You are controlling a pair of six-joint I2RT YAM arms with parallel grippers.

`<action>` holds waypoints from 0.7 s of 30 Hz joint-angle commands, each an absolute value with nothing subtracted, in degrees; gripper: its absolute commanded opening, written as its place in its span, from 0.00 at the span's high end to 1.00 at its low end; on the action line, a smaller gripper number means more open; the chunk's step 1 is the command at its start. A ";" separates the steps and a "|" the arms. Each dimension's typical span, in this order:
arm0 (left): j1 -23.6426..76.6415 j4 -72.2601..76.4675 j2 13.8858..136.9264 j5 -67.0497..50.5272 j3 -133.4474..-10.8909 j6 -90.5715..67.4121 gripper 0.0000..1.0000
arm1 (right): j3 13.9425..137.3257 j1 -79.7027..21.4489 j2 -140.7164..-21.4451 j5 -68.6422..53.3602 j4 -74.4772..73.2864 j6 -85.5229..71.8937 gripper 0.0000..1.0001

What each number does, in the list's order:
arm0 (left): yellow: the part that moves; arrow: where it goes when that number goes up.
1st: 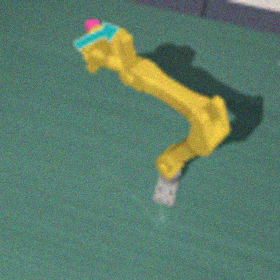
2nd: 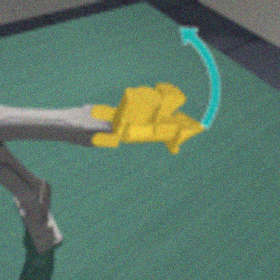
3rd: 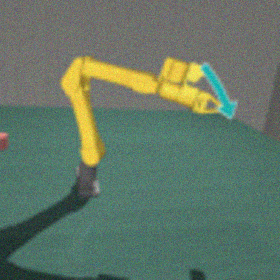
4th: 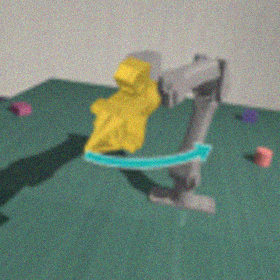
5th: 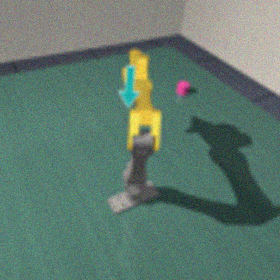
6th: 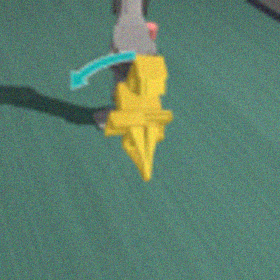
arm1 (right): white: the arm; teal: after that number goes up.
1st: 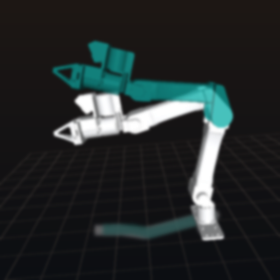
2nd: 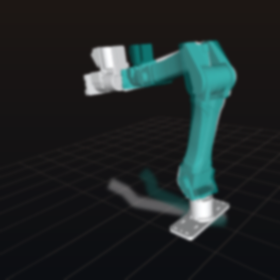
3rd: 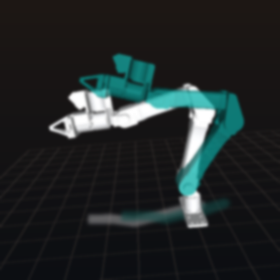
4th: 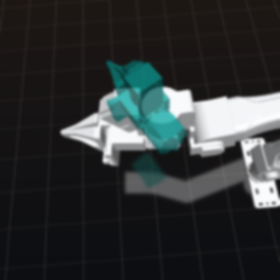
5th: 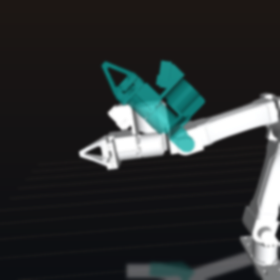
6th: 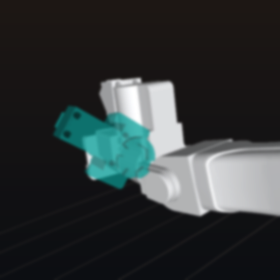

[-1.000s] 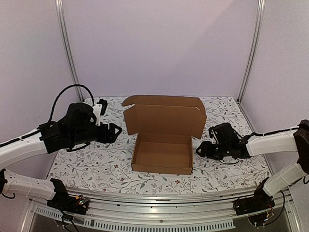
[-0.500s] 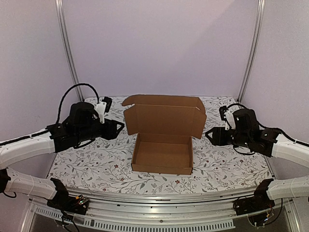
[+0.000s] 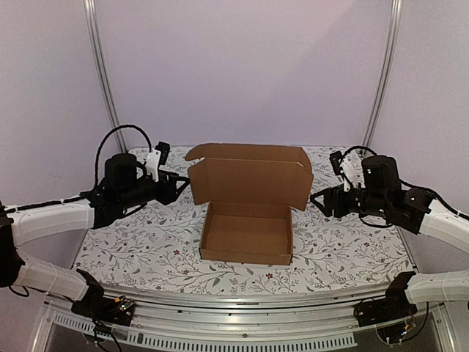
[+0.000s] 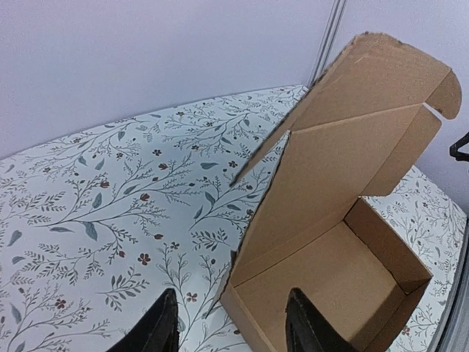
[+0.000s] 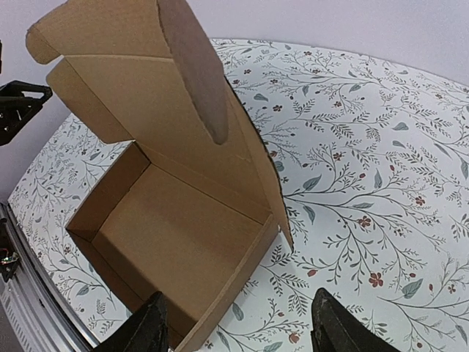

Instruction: Fold the paper box

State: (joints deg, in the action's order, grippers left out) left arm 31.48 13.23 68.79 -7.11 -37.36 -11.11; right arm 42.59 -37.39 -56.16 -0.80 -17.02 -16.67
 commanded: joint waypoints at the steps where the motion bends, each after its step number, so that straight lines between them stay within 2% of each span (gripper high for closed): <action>1: 29.53 19.44 72.55 -14.84 -37.94 -8.12 0.53 | 43.55 -37.36 -54.09 -4.16 -19.09 -14.90 0.34; 16: 29.05 22.78 79.71 -17.87 -42.21 -7.85 0.64 | 42.89 -37.38 -51.64 -2.64 -22.05 -12.71 0.34; 21: 29.00 22.53 80.32 -18.14 -42.95 -7.32 0.74 | 42.89 -37.42 -51.39 -2.65 -22.36 -12.22 0.34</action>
